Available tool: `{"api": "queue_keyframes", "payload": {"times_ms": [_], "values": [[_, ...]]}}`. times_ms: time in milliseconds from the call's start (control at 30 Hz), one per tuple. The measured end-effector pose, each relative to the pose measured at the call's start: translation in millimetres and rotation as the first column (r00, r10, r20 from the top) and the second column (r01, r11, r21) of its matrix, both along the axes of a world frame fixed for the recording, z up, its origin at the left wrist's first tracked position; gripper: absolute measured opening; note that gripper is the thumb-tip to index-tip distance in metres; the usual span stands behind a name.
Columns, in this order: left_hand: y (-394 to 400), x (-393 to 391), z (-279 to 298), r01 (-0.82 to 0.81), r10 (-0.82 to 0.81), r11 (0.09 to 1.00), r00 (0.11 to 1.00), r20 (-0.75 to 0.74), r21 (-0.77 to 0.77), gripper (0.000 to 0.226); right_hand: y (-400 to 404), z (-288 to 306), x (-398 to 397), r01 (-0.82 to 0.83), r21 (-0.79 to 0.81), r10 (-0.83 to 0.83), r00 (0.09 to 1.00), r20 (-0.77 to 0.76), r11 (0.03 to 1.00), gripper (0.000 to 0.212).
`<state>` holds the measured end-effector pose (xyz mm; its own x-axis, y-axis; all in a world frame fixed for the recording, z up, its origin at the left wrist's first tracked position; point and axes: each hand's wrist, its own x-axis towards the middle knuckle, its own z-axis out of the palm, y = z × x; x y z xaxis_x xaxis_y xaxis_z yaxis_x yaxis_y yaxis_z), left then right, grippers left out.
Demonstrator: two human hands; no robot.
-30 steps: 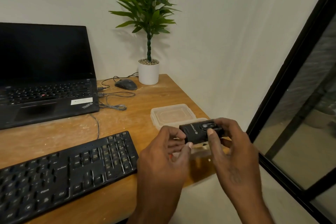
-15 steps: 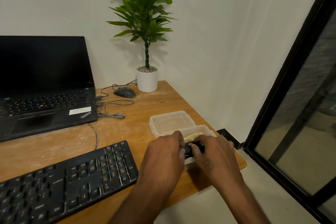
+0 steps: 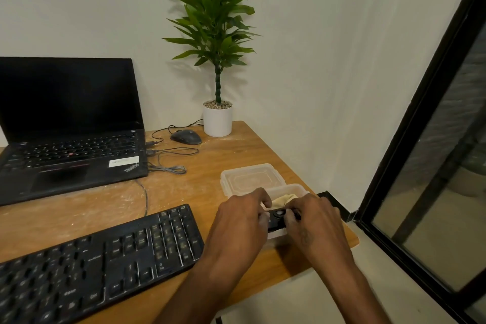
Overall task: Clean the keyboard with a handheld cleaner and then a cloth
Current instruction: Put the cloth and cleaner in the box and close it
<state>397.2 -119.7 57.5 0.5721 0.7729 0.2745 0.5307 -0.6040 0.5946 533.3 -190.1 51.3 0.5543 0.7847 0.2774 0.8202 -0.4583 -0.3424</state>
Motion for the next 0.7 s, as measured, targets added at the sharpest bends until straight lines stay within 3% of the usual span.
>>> {"api": "queue_keyframes", "payload": {"times_ms": [133, 200, 267, 400, 533, 700], "values": [[10, -9, -4, -0.102, 0.166, 0.977, 0.914, 0.369, -0.187, 0.021, 3, 11, 12, 0.015, 0.171, 0.014, 0.986, -0.169, 0.985, 0.027], [22, -12, -7, -0.144, 0.249, 0.955, 0.862, 0.441, -0.257, 0.020, 7, 19, 21, -0.011, 0.244, 0.063, 0.976, -0.207, 0.970, 0.028], [36, -10, -7, -0.116, 0.333, 0.897, 0.812, 0.479, -0.427, 0.022, 18, 28, 33, -0.027, 0.266, 0.093, 0.967, -0.237, 0.964, 0.029], [59, 0, -9, 0.019, 0.502, 0.676, 0.720, 0.479, -0.737, 0.023, 55, 38, 60, -0.031, 0.155, 0.084, 0.935, -0.344, 0.987, 0.032], [76, 11, -10, 0.070, 0.586, 0.546, 0.679, 0.441, -0.835, 0.018, 94, 33, 80, -0.012, -0.061, -0.014, 0.914, -0.405, 0.998, 0.022], [79, 17, -2, 0.151, 0.658, 0.430, 0.623, 0.423, -0.890, 0.047, 119, 18, 84, -0.039, -0.178, -0.034, 0.922, -0.387, 0.983, 0.013]]}}
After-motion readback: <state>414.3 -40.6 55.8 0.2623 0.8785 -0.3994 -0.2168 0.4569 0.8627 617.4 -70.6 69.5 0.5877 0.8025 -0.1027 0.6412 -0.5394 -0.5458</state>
